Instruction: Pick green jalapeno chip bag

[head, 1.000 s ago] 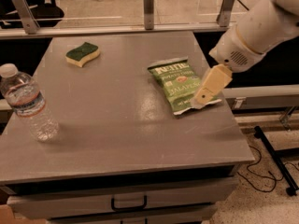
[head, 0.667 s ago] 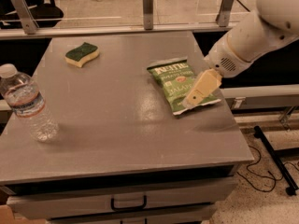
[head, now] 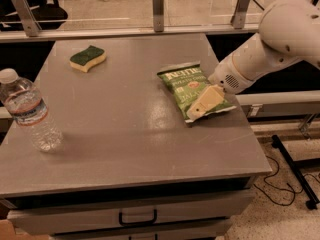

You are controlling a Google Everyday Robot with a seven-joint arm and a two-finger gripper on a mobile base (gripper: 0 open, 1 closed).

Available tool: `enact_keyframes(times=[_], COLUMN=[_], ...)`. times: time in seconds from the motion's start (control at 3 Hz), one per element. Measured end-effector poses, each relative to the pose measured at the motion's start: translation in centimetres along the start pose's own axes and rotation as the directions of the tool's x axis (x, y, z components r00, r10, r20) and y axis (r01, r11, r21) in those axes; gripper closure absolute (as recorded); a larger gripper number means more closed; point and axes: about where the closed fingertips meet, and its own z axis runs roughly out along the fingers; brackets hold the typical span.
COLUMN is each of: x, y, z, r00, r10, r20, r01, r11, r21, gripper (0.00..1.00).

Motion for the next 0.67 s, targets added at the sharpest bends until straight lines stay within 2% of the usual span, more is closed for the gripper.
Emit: enact_keyframes(times=[0.33,0.67], x=[0.0,-1.0], y=[-0.4,-0.6], z=[0.6,-0.6], r00=[1.000,0.997], r10=[0.019,0.006], r20=[0.025,0.079], r01=[-0.018,-0.006], r11=[0.9998,1.0000], r21=[-0.010,-0.001], gripper=[0.42,0.65])
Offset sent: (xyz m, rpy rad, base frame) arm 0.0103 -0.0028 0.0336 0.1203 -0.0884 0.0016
